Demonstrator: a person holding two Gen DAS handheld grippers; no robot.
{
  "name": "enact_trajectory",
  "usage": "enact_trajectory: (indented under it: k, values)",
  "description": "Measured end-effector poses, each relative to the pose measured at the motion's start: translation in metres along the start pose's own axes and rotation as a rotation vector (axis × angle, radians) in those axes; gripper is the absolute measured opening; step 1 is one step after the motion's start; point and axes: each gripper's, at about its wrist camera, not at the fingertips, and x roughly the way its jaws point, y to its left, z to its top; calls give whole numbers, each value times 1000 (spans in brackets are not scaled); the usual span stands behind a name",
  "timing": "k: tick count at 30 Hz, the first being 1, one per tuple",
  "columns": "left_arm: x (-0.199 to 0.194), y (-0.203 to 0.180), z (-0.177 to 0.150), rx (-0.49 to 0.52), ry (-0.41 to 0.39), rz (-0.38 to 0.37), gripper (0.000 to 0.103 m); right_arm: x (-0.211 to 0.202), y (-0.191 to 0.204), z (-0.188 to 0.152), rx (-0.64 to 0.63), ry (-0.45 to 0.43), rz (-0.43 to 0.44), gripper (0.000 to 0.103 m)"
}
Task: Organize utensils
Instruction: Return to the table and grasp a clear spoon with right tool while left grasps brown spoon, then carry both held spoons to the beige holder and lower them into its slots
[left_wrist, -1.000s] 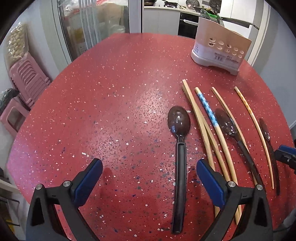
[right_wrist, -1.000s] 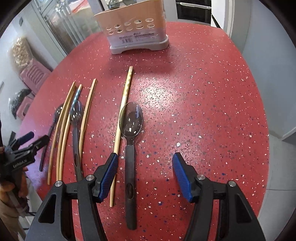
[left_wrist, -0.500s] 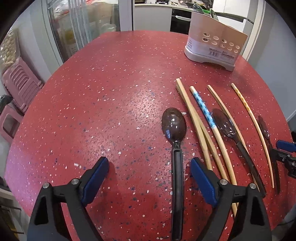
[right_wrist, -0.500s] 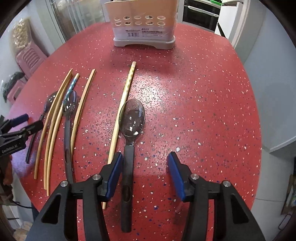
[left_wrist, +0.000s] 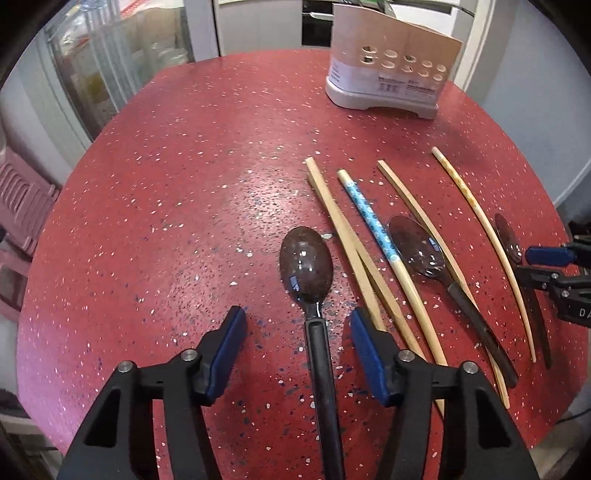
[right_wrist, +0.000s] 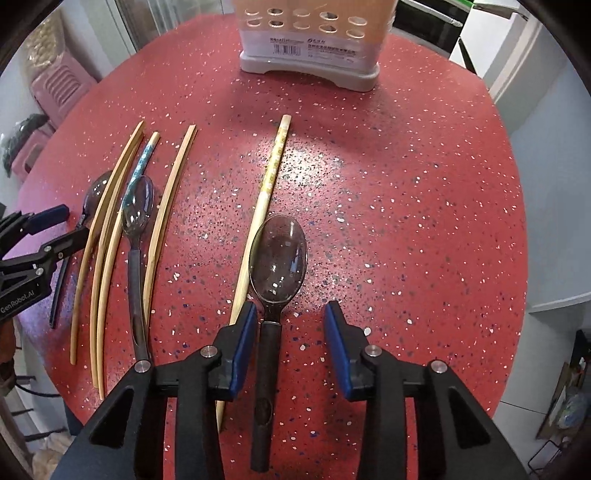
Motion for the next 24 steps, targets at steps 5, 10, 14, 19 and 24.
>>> enact_trajectory:
  k: [5,10,14,19,24]
  values:
    - [0,-7,7,42,44,-14,68,2,-1,6,-5,-3,11,19]
    - [2,-8,12,46,91,-24,65,1,-5,2,-7,-13,24,13]
    - [4,-15,19,78,122,-42,40,2,-15,-4,-2,-21,56,13]
    - [5,-15,23,54,126,-68,40,-2,-25,-12,21,-36,101,13]
    - [-5,-2,16,-42,63,-101,40,-12,-29,-16,31,-71,147,13]
